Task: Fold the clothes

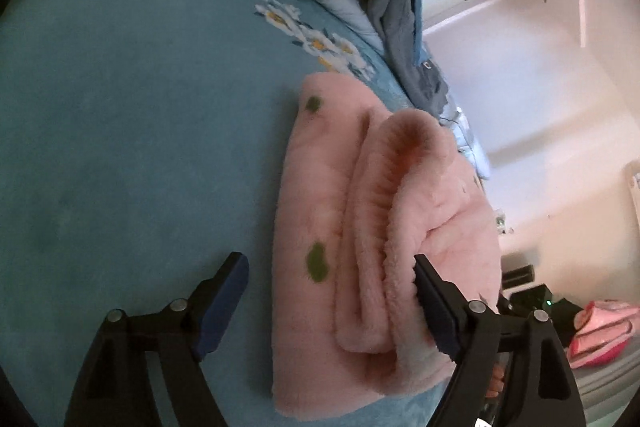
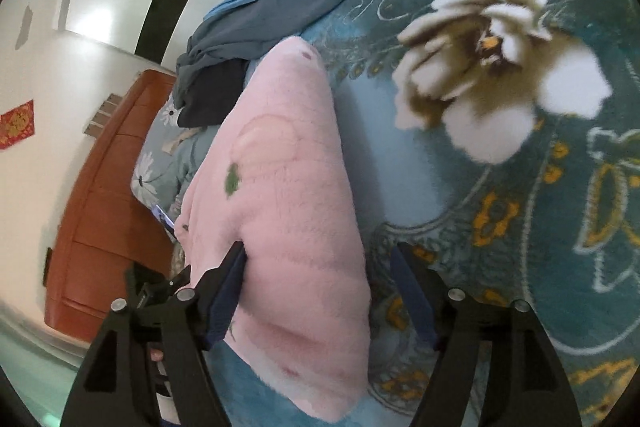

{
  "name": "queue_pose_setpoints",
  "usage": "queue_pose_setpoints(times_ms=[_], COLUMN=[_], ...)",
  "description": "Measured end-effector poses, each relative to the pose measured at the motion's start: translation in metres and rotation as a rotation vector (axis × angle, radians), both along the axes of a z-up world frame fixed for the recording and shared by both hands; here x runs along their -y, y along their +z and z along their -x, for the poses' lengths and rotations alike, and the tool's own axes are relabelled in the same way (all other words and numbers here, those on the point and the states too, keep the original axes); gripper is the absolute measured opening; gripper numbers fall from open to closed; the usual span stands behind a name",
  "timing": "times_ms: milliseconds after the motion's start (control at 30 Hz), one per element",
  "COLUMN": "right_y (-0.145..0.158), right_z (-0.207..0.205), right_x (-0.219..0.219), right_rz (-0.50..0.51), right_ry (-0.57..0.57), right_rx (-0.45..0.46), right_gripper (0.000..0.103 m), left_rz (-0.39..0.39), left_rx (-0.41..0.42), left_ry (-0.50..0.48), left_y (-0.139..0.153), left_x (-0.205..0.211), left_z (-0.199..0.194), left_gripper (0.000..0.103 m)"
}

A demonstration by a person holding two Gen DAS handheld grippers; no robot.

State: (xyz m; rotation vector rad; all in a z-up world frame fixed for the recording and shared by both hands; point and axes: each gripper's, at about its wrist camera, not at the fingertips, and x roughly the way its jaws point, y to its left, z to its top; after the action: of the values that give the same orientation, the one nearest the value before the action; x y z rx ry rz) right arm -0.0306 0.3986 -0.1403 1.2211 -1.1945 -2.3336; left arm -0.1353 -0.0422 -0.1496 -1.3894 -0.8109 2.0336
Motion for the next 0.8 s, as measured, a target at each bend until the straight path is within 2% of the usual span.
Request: queue_pose_setpoints(times_ms=[100,167,200,267,333,567,800], right_y=[0.000,0.001,0.002,0.006,0.012,0.041,0.065], right_z=[0.004,0.004,0.004,0.005,0.006,0.012,0.006], right_x=[0.002,0.003,0.003,0.004,0.004,-0.018,-0.072], right_rz=[0.009,0.030,0.035,0.023,0.019,0.053,0.023], right_ry=[0.004,0.006,0.009,0.017,0.025,0.048,0.016], right_rx=[-0.005,-0.014,-0.015,-0.016,-0.024,-0.085,-0.113], right_gripper=[0.071,0.056,0.054,0.043,0.040,0.034,0.033], left_rz=[0.001,-0.026,-0.040,-0.072,-0.088,-0.097,-0.131], left_rx=[-0.006,-0.003,-0.001,0.015,0.020,-0.017,-0.111], left_ry=[-0.025,-0.035,-0.039,-0.034,-0.030,-0.029,-0.143], left_y=[0.000,-0.001,-0.001,-0.002,0.000,0.027,0.074], left_x=[-0.007,-0.009,-0.009,-0.009,-0.009,-0.022,-0.084], left_z=[0.003,0.005,0.005,0.006,0.006,0.001,0.003], left_gripper=[0.083,0.078,0.071,0.066,0.057,0.048,0.046])
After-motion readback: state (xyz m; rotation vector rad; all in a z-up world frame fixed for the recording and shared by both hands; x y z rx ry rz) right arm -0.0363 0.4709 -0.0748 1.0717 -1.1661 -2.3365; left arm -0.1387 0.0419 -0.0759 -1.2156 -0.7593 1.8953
